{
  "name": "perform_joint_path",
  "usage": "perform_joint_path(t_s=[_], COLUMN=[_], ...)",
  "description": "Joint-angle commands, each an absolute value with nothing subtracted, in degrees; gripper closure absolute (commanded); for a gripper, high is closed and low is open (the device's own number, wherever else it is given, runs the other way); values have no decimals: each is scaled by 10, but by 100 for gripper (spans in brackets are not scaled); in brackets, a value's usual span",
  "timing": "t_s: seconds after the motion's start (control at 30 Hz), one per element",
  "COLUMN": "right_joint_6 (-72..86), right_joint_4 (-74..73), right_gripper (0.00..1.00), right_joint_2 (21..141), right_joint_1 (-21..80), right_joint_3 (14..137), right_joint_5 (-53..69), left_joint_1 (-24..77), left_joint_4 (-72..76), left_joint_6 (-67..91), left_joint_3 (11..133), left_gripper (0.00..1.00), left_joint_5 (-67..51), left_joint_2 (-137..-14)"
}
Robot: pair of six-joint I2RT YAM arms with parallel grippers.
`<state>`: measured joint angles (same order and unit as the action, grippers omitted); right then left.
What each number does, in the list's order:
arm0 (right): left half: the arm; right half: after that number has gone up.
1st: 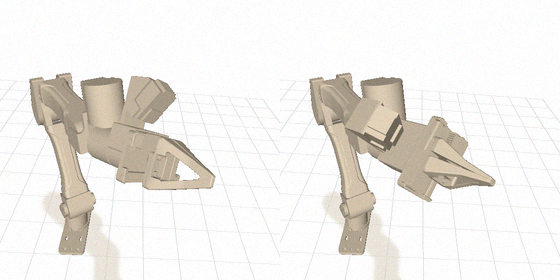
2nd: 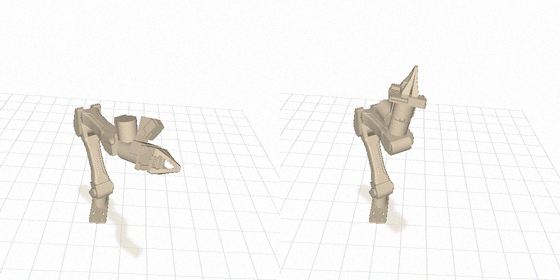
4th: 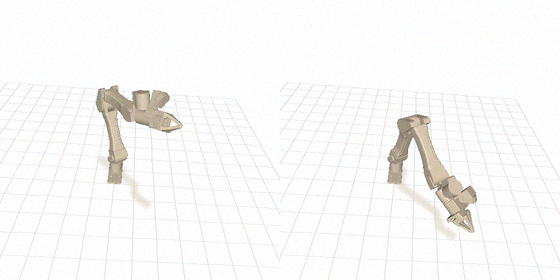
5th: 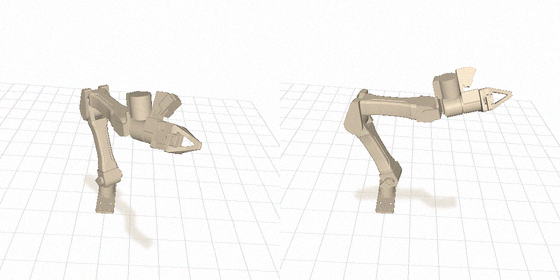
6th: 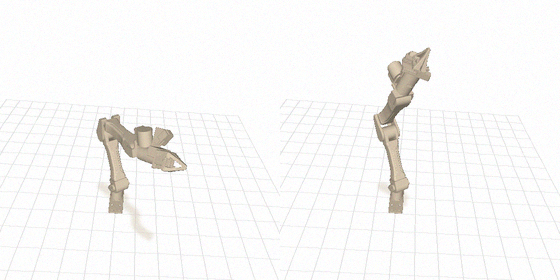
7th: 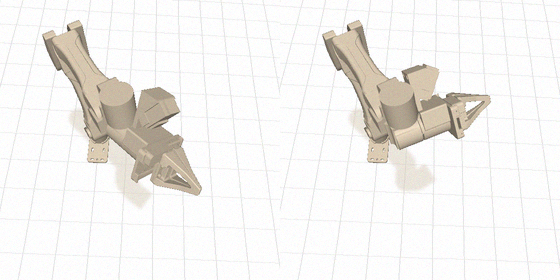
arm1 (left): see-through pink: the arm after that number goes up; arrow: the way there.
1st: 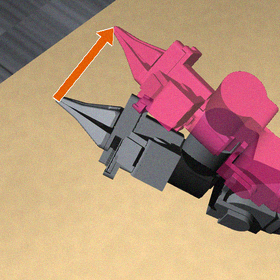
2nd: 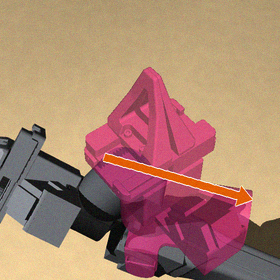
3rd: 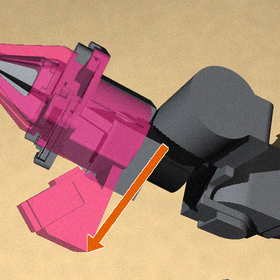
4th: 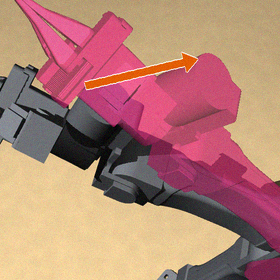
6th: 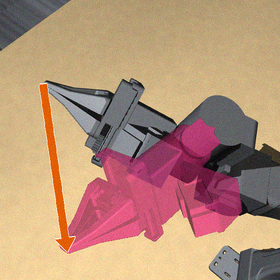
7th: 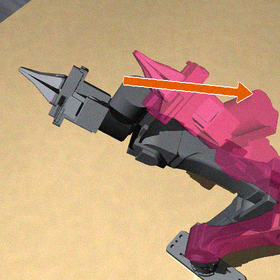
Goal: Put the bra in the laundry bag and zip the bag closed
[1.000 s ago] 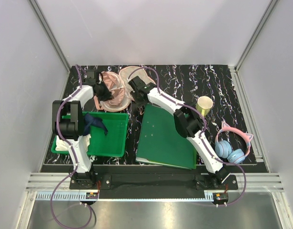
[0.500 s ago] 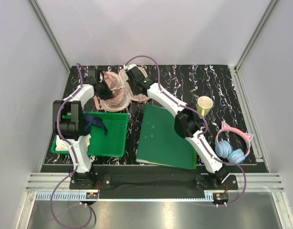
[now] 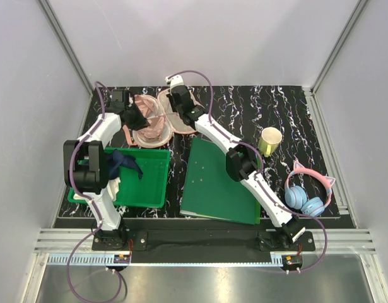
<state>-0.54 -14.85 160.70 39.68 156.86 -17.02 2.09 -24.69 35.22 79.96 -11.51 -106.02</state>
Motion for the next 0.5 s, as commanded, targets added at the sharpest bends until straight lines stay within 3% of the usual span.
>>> perform_joint_path(t_s=[0.0,0.03,0.07,0.3,0.47], right_joint_6=[-7,-4,-4,94,159], right_joint_4=[-67,-86,-101,-228,-306], right_gripper=[67,34,23,0,0], right_joint_2=[1598,1578,1565,1402,1346], right_joint_1=[387,387,388,373,313], right_joint_3=[1570,1558,1533,1389,1332], right_joint_5=[-136,-111,-106,-68,-34], left_joint_1=[22,23,22,22,21], left_joint_4=[-235,-236,-236,-240,-237], left_joint_6=[357,357,357,329,342], left_joint_3=[793,793,797,831,831], left_gripper=[80,78,75,73,74], left_joint_5=[-107,-108,-110,-121,-116], left_joint_2=[-1016,-1016,-1017,-1054,-1069])
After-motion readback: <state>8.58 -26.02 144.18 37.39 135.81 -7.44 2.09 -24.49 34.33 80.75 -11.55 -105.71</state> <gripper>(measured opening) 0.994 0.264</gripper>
